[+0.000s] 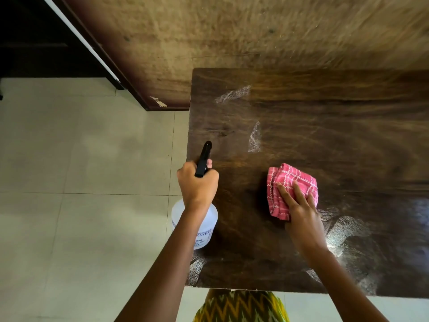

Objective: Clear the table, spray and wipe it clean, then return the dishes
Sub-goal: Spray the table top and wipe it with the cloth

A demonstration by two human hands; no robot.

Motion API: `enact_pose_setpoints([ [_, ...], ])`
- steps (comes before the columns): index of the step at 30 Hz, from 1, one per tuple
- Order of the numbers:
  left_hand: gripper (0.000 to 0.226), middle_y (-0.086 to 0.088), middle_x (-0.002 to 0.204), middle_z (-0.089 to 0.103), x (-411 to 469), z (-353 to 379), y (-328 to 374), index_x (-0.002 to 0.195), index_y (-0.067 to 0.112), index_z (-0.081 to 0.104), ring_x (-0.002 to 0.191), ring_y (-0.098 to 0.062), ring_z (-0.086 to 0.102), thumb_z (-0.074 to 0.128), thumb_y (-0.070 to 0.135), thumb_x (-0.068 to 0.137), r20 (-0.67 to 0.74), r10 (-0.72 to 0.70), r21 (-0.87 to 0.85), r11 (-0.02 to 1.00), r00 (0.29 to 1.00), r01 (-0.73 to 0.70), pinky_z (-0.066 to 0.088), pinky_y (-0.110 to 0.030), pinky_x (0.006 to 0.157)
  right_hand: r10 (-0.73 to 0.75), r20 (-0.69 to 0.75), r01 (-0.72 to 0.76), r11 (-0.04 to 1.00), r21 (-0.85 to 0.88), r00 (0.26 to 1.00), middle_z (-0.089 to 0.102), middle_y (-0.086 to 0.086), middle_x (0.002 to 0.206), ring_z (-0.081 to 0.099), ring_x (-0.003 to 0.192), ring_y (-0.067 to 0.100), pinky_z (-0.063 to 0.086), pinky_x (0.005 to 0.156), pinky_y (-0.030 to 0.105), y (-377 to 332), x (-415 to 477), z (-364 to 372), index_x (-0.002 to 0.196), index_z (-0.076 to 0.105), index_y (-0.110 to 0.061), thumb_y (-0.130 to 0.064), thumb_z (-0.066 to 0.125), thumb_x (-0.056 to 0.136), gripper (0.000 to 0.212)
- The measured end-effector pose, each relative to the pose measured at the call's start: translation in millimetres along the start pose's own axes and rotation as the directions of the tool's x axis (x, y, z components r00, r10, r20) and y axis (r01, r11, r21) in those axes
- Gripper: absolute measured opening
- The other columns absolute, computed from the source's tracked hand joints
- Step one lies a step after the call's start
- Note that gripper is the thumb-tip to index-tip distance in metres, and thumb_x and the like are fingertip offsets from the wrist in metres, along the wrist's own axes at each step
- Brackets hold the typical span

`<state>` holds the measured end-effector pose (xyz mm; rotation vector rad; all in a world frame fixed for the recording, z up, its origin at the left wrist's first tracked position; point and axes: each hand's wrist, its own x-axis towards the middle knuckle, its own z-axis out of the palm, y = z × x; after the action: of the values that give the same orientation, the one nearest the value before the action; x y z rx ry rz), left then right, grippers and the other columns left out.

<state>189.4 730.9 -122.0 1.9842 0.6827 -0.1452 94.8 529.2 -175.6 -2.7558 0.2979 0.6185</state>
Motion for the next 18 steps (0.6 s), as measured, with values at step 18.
enact_pose_setpoints([
  [18, 0.02, 0.004, 0.085, 0.066, 25, -19, -12, 0.095, -0.002, 0.067, 0.078, 0.008, 0.063, 0.056, -0.01, 0.08, -0.149, 0.294, -0.16, 0.935, 0.944, -0.317, 0.042, 0.001, 0.069, 0.158, -0.101, -0.14, 0.975, 0.17, 0.982, 0.013, 0.008, 0.157, 0.014, 0.138, 0.048, 0.041, 0.093, 0.064, -46, 101, -12, 0.146, 0.025, -0.031, 0.014, 0.048, 0.074, 0.088],
])
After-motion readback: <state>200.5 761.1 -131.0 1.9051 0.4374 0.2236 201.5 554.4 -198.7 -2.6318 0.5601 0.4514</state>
